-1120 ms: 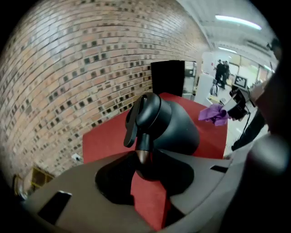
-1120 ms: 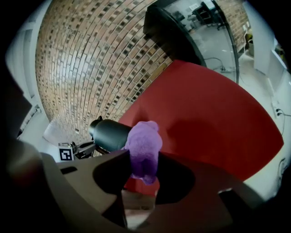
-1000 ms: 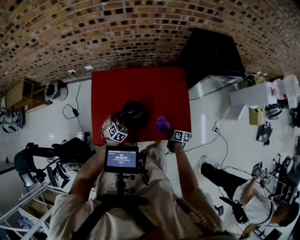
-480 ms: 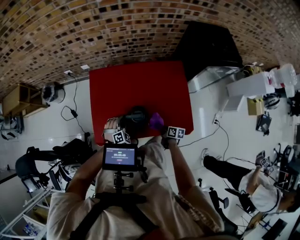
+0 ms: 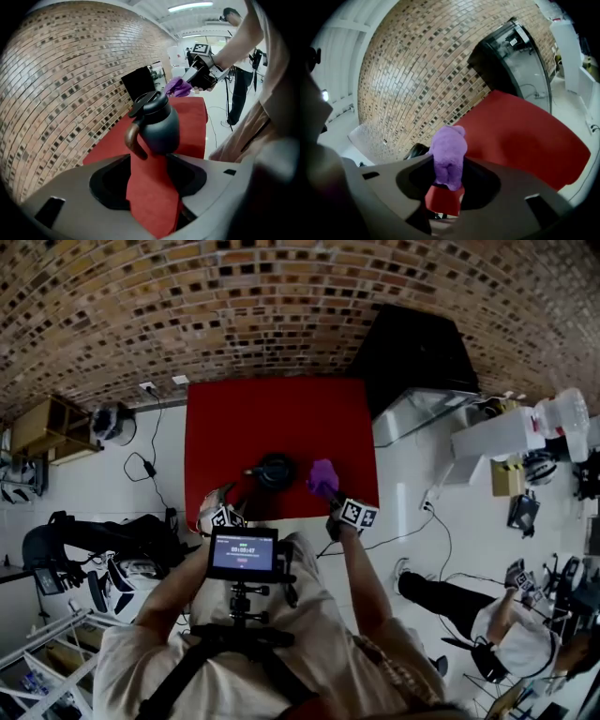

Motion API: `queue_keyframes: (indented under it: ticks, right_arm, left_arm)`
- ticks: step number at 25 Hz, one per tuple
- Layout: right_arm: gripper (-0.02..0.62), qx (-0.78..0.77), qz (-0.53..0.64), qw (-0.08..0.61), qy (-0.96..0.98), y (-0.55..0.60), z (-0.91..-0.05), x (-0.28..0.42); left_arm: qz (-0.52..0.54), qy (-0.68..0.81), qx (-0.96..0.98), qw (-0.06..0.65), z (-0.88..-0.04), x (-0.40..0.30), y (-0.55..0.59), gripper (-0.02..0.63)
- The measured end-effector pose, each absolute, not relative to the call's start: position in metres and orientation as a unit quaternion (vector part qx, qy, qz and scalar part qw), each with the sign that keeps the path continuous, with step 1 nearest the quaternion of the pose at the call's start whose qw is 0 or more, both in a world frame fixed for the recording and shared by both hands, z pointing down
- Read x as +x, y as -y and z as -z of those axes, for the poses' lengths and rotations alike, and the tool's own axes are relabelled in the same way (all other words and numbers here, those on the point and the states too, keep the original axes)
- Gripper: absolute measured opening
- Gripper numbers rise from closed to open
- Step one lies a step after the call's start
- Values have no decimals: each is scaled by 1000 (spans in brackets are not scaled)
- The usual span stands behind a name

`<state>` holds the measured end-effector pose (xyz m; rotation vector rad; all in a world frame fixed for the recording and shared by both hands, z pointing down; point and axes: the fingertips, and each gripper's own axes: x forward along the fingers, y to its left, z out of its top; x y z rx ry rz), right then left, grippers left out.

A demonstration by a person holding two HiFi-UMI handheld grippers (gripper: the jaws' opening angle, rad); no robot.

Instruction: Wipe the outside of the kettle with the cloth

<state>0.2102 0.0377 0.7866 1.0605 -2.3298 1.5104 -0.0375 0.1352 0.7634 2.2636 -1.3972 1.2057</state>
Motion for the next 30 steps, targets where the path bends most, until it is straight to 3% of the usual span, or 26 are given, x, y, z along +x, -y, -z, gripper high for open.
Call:
queue_keyframes:
  ticks: [14, 21, 30]
  right_arm:
    - [166, 307, -354, 38, 883, -100, -638, 297]
    - [164, 313, -263, 39, 912, -89, -591, 296]
    - [163, 328, -195, 115, 917, -69, -590, 269]
  left_arm:
    - [-117, 612, 716, 317, -690, -25, -220, 238]
    - [-77, 617, 715, 320, -690, -25, -226, 238]
    - [-79, 611, 722, 316, -679, -61, -189, 238]
